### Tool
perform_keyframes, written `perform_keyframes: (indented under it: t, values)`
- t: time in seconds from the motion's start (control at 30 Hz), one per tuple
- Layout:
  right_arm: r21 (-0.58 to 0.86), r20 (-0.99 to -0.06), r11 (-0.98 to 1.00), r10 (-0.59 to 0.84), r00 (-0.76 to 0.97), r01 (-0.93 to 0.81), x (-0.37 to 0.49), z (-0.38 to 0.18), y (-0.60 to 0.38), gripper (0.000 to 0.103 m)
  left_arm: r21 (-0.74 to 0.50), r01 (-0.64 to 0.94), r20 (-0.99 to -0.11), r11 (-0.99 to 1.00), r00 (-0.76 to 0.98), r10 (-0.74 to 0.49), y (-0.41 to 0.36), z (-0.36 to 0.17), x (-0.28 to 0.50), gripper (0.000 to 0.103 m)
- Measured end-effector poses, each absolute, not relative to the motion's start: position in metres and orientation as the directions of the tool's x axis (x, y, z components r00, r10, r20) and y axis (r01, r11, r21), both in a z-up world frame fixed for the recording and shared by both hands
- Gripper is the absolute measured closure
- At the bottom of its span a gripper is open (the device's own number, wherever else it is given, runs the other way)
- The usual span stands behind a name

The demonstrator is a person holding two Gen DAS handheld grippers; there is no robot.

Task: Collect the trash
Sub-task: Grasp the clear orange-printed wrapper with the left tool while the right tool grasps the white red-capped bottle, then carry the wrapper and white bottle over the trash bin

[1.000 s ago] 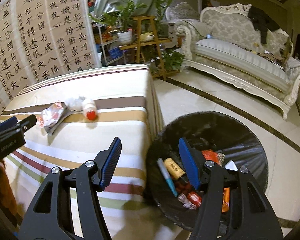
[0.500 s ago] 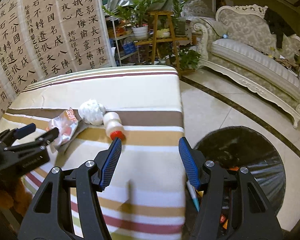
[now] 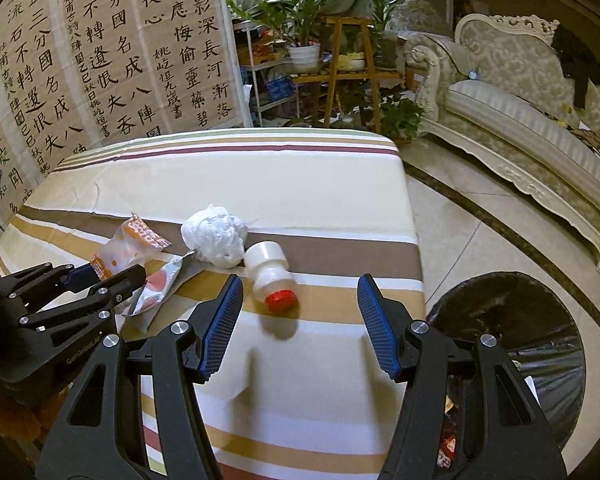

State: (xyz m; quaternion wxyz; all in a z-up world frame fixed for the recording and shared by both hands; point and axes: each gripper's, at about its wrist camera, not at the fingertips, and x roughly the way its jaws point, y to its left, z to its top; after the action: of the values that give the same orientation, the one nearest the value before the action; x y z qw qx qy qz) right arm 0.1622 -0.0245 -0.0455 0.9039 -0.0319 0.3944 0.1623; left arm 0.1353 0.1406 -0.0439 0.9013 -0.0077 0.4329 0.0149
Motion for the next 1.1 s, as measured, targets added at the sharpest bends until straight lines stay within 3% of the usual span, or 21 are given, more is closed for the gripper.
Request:
perform_keyframes:
  t: [0.27,0.5,1.1]
  values:
    - [0.058,-0.740,0.940,0.267,0.617,-0.337,0.169,-0.049,-0.010,0.049,-0.036,-0.063,-0.777,0.997,0.630,0.011,0.151,-0.042,0.130,0.092]
    - [0.050,-0.768,0.931,0.267,0.583,-0.361,0.173,-0.057,0.003,0.078,-0.050,-0.083,-0.770,0.995,0.638,0.014,0.156,-0.039,0.120,0.093]
    - [0.058,-0.734,0.938,0.272,0.622,-0.342,0.128,-0.044,-0.018,0.078,-0.079,-0.097,-0.744,0.992,0.668,0.006,0.148,-0.025,0.085,0.094]
